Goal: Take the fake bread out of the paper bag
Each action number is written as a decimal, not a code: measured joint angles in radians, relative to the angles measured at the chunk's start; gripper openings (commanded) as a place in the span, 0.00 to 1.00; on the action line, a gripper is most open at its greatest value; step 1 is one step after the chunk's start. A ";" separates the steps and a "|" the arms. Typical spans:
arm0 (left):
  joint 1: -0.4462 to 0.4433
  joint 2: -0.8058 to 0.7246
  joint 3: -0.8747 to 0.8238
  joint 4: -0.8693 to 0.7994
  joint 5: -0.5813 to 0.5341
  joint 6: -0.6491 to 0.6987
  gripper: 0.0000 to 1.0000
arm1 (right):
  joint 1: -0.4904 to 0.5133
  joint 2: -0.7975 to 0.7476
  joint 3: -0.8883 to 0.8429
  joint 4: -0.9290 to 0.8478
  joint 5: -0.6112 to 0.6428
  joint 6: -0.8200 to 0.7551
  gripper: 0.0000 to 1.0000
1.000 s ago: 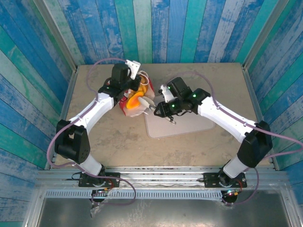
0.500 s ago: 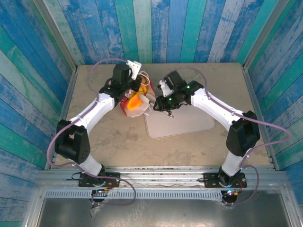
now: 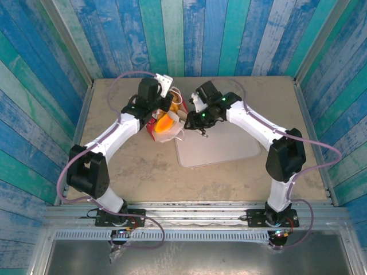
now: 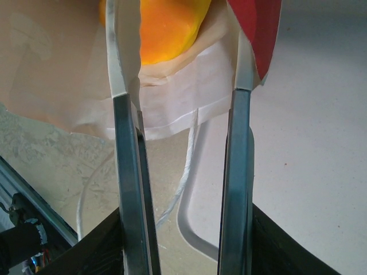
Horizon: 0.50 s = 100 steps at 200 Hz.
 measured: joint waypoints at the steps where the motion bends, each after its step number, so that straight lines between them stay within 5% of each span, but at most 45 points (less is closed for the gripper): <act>1: 0.000 0.000 0.000 0.000 0.000 0.000 0.03 | 0.000 0.001 0.001 0.000 0.000 0.000 0.49; 100: -0.007 0.000 0.000 -0.006 0.000 0.004 0.03 | -0.009 0.080 0.066 -0.032 -0.030 -0.007 0.50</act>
